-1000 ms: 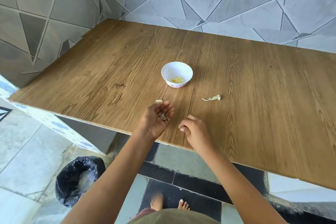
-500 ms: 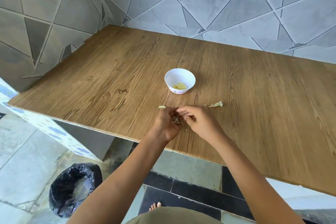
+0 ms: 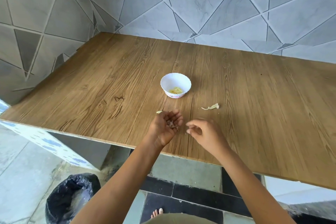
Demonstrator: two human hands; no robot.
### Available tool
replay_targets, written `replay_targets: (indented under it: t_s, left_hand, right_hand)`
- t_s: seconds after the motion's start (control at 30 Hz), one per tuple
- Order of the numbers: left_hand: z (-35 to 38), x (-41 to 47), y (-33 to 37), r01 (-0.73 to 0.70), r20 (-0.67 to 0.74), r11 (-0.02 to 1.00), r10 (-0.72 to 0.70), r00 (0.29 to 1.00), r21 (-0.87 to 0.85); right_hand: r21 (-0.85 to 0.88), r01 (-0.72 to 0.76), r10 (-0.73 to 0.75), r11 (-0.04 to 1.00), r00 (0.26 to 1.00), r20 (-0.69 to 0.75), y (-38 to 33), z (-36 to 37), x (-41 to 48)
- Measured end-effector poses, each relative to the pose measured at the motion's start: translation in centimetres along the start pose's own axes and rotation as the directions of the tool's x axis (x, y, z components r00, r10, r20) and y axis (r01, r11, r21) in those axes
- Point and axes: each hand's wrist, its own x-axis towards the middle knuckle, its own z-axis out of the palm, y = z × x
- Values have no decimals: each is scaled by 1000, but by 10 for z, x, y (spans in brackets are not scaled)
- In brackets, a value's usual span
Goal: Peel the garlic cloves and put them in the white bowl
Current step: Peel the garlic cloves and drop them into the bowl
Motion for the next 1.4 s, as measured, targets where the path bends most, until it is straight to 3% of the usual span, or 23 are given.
replay_targets:
  t_s: [0.07,0.17,0.37,0.43,0.57,0.67,0.87,1.03,1.13,1.2,1.33,1.4]
  left_hand:
    - [-4,-1,0,-13,-16,1000,13,1000,-7]
    - [-7,-4,-2,-26,-40,1000,26,999,-14]
    - [-7,-9,-6,-47,-61,999,46,997,-11]
    - [-6,-10,-7,-49,-70,999,48,996,-14]
    - [0,-9,-13,-44,-79,999,42,996,-14]
    - [10,-7,-18,-31,-81,1000,31,996,-2]
    - [19,-5,-25,-30,-69,1000,31,997,8]
    - [20,-6,-28,-40,-63,999,38,997,-22]
    - [21,-12,-27,-44,-51,998,42,998,-40]
    - [19,-15,-24,-55,-65,997,51,997,-61]
    - [1,-26,-10,-113,-110,980,95,989,-163]
    - [-19,-36,2,-156,-140,965,128,982,-210]
  right_hand:
    - [-26,-56,58,998,995,83,5,7,-5]
    - [-27,-81,83,996,992,99,5,12,0]
    - [-213,44,19,976,958,286,4,15,12]
    - [-169,42,10,985,955,295,6,5,16]
    - [18,182,-183,983,973,137,5,-17,25]
    - [-31,264,-262,964,963,69,-2,-17,25]
    - [-129,217,-232,968,965,-119,-7,-14,20]
    - [-100,263,-275,960,951,-144,0,-17,17]
    - [-9,249,-247,968,956,-155,5,-16,15]
    - [143,206,-183,968,970,-157,6,-13,15]
    - [442,60,-15,895,994,-106,-8,0,19]
    - [524,25,-2,852,999,-45,-27,14,23]
